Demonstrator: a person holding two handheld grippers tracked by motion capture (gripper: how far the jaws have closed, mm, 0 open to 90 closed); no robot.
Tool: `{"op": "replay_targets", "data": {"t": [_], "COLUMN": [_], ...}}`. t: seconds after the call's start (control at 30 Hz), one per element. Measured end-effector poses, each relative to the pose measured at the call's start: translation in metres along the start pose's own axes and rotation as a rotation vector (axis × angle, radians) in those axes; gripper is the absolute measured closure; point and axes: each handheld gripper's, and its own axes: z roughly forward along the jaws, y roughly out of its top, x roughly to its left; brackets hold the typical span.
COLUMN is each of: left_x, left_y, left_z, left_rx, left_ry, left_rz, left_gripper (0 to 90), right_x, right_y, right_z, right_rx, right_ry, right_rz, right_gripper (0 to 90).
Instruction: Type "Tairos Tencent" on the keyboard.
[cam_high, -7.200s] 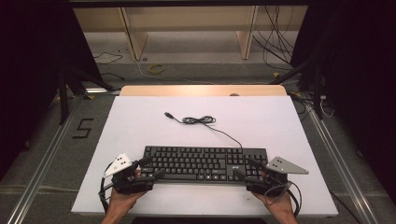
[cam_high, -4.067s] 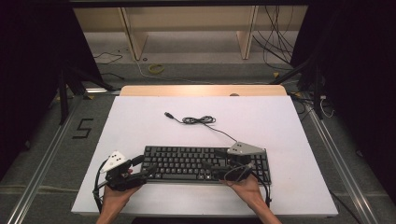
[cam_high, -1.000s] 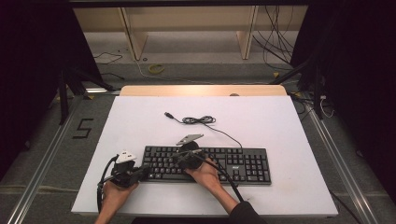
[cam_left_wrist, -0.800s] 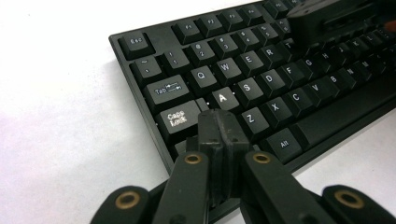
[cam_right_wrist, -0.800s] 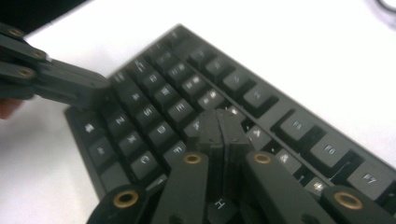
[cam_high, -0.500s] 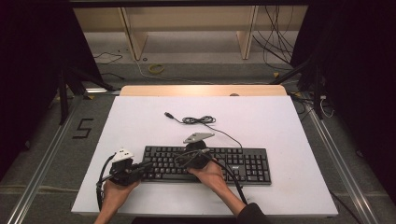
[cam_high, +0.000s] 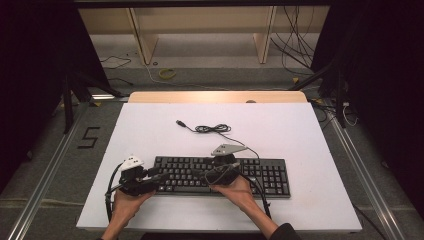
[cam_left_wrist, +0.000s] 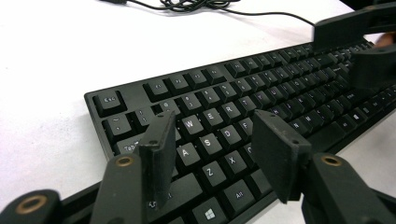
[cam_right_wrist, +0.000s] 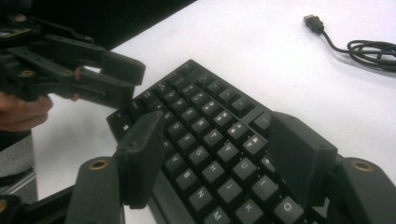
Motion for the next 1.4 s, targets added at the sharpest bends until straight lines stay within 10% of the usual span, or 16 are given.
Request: {"op": "replay_targets", "data": {"t": [0.7, 1.4], "left_x": [0.001, 0.004], "left_y": [0.003, 0.003], "left_z": [0.012, 0.024], "left_rx": [0.067, 0.125], "left_ry": [0.02, 0.041], "left_rz": [0.036, 0.024], "left_gripper": [87.3, 89.0], "right_x": [-0.008, -0.007], "right_y": [-0.023, -0.03], "right_z": [-0.034, -0.045], "right_rx": [-0.043, -0.061], "right_ry": [-0.004, -0.012], "right_rz": [0.013, 0.003], "right_gripper": [34.2, 32.4]}}
